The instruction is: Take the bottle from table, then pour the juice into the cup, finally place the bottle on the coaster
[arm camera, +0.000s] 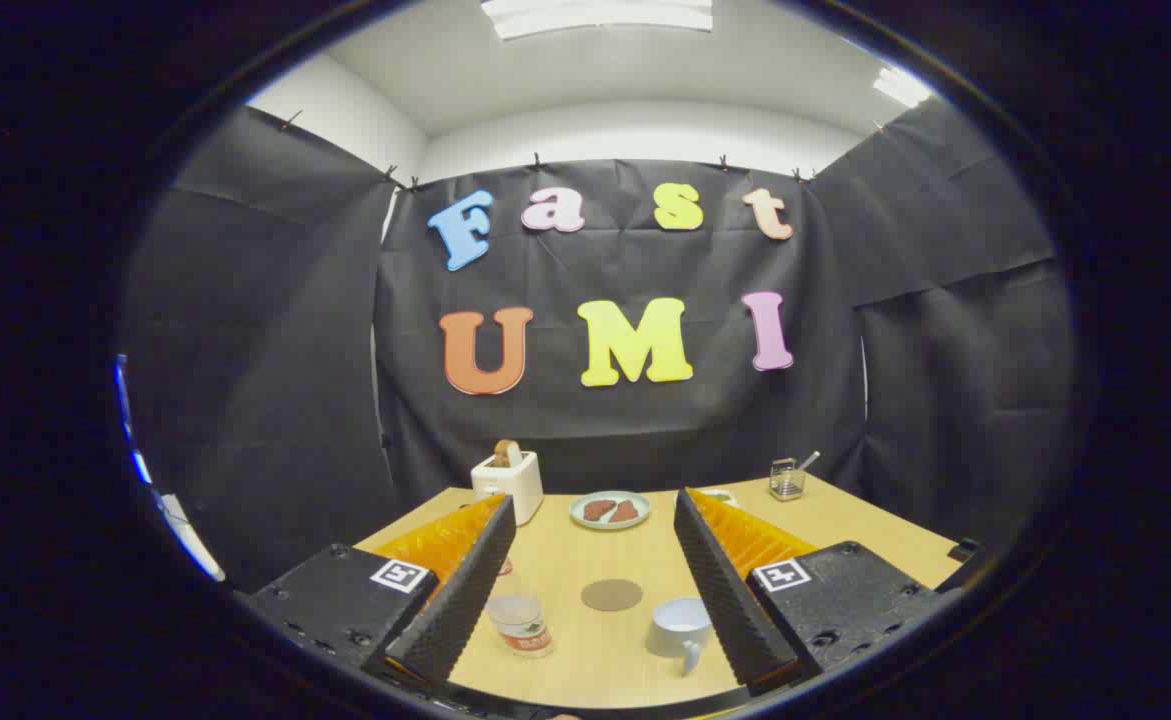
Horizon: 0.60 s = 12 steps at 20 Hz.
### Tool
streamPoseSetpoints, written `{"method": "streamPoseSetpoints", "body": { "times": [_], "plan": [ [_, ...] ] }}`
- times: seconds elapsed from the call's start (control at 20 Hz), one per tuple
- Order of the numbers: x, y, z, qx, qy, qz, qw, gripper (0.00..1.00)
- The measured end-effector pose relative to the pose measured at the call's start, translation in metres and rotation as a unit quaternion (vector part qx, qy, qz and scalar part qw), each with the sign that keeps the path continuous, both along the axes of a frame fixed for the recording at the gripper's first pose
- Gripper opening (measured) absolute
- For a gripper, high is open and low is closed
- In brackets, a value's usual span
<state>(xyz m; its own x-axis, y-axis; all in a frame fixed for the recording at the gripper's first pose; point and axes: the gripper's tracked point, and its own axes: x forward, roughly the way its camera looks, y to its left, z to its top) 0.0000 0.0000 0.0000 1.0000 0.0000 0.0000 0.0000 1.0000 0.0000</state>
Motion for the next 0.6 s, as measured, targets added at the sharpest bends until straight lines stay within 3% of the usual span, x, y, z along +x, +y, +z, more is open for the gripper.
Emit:
{"method": "streamPoseSetpoints", "body": {
  "times": [0.6],
  "plan": [
    [-0.018, 0.006, -0.004, -0.007, 0.005, -0.011, 1.0, 1.0]
  ]
}}
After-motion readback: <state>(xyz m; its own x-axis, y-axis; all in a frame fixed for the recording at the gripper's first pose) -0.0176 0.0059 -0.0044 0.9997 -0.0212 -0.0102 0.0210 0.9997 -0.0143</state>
